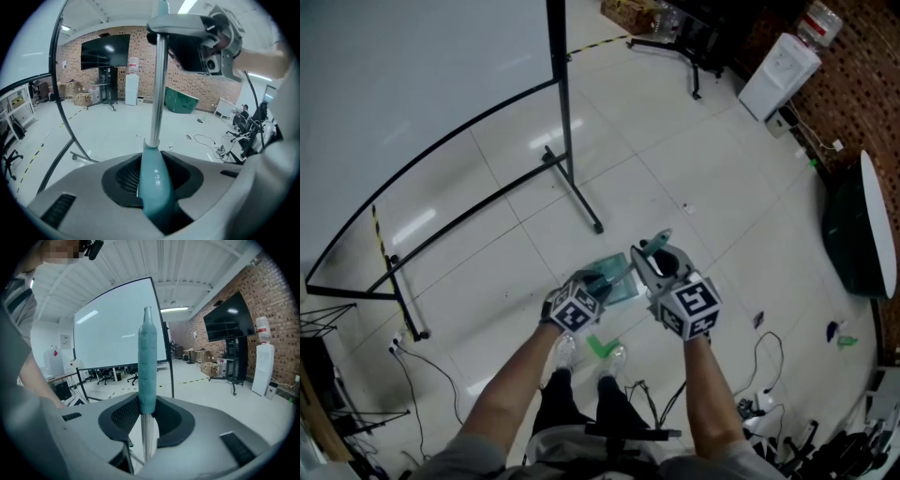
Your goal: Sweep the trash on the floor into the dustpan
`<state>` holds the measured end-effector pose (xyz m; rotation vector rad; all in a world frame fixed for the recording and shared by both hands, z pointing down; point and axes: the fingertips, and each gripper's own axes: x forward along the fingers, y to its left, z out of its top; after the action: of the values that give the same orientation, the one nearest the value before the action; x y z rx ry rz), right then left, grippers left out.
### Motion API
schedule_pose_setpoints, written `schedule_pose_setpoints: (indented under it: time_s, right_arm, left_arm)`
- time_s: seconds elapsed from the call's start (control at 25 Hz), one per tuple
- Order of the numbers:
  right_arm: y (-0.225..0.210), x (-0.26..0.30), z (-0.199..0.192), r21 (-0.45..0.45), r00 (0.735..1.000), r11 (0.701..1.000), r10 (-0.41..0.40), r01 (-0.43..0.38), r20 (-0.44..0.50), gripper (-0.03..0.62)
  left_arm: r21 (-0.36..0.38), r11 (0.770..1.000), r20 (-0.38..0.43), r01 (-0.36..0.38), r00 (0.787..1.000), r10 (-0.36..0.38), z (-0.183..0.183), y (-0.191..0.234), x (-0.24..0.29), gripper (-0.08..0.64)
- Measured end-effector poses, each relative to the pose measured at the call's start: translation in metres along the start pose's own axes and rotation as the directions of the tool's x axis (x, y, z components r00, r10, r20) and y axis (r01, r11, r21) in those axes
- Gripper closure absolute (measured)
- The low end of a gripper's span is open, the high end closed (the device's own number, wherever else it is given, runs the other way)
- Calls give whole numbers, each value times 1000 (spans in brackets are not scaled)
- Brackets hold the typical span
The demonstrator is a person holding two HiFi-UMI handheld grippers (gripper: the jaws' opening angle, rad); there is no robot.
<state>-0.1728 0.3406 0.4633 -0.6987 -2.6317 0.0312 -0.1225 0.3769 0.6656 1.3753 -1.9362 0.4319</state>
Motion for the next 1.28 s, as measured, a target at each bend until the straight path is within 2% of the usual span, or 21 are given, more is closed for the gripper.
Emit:
schedule_pose_setpoints:
  time_s: [0.12, 0.32, 0.6, 0.92, 1.08, 1.28]
  right_arm:
    - [7, 0, -4, -35, 1000, 999, 2, -3, -18, 506]
    - [-2, -18, 9, -56, 999, 997, -51, 51, 10, 506]
    - [-14, -61, 46, -87, 987, 985, -142, 148, 76, 506]
    - [4, -120, 99, -147, 957, 955, -234, 259, 172, 506]
    - [-2, -141, 107, -165, 938, 933, -286, 319, 196, 506]
    - [-11, -162, 92, -150, 918, 913, -351, 379, 187, 506]
  left_arm:
    - [2, 1000, -4, -3, 1000, 3, 1, 3, 2, 439]
    - [16, 998, -29, -62, 998, 62, 6, 15, -3, 449]
    - [42, 996, -23, -82, 996, 83, 51, 21, -45, 453]
    - [129, 983, 18, -128, 992, 127, 98, 9, -112, 453]
    - [146, 979, 40, -144, 989, 140, 116, 8, -126, 453]
    - [147, 979, 65, -143, 989, 135, 131, 3, -136, 453]
